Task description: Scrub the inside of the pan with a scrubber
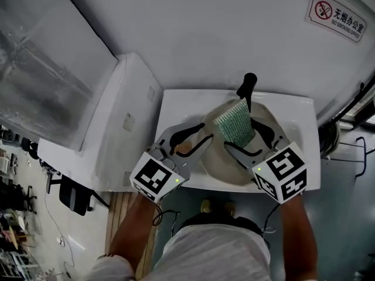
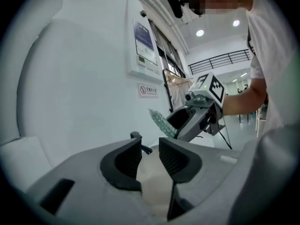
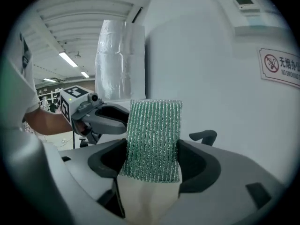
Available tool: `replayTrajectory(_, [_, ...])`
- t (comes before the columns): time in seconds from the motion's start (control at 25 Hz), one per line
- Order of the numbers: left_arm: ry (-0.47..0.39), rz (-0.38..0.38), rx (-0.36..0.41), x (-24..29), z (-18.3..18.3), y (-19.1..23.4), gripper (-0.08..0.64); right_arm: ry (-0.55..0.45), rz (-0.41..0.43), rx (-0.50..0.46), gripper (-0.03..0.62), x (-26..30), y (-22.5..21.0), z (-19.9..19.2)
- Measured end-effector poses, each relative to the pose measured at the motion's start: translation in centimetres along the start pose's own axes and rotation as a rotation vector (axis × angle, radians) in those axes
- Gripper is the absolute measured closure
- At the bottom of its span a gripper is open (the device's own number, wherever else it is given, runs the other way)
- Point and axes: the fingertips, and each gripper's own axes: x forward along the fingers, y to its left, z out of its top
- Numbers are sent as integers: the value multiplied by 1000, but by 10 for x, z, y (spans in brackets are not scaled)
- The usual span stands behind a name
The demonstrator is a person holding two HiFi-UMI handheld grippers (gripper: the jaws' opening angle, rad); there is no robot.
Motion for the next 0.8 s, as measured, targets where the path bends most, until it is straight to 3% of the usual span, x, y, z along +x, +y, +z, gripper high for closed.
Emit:
replayTrajectory(0.44, [-172, 67, -62, -5, 40, -6, 523, -319, 8, 27, 253, -28, 10, 47])
replayTrajectory(0.8, [-277, 106, -80, -16, 63, -10, 543, -478, 6, 64, 253, -49, 15, 60])
